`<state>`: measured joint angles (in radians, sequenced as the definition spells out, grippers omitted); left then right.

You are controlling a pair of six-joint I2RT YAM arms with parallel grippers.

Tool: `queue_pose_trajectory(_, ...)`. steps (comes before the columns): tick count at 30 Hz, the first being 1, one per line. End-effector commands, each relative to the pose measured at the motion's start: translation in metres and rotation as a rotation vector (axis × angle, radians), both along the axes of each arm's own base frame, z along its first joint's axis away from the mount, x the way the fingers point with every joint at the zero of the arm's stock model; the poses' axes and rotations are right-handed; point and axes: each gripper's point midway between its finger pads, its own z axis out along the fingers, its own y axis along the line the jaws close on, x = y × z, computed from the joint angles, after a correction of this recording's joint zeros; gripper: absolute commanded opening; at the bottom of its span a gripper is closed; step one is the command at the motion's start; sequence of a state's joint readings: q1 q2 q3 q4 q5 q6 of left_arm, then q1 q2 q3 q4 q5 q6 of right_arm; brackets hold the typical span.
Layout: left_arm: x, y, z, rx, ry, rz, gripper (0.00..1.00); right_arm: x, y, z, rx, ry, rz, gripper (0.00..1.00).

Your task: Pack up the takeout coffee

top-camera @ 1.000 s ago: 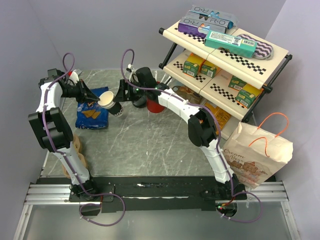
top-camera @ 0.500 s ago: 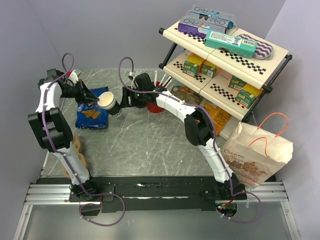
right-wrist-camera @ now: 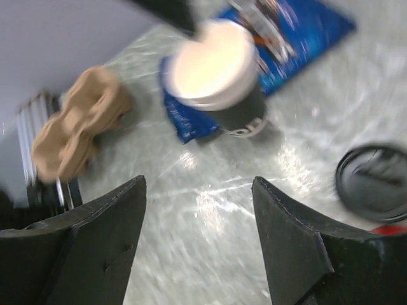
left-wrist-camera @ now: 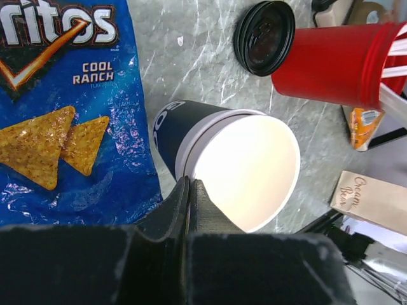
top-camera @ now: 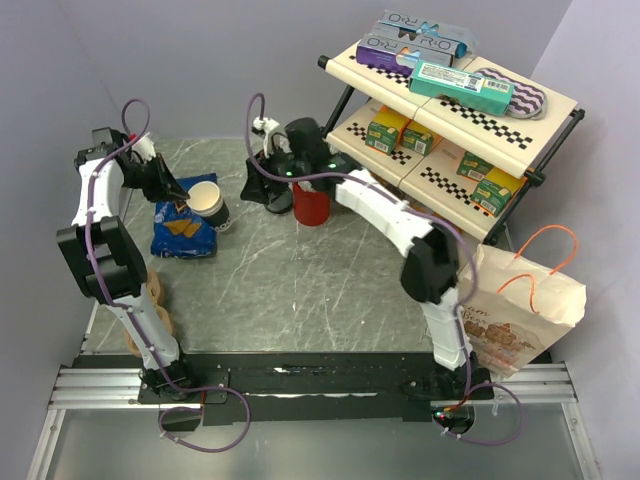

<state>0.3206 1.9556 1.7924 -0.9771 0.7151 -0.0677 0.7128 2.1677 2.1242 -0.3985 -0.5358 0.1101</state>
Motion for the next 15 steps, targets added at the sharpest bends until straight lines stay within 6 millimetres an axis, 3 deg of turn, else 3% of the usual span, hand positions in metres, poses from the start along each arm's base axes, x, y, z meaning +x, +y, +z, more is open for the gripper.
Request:
queue_pose_trajectory(1,-0.003,-0.005,0.03,0.064,-0.081,-0.026,0.01,-0.05,-0.017,0.081,0.067,-0.464,0.337,0.74)
queue_pose_trajectory(5,-0.013,-0.013,0.034,0.077,-0.087,-0.06,0.01,-0.074,-0.03,0.076,0.005,-0.663,0.535,0.71)
queue_pose_trajectory(9,-0.019,-0.022,0.042,0.086,-0.098,-0.077,0.01,-0.079,-0.034,0.075,-0.062,-0.77,0.628,0.61)
queue_pose_trajectory(15,-0.029,-0.036,0.053,0.126,-0.138,-0.126,0.01,-0.102,-0.026,0.042,-0.181,-0.802,0.798,0.54)
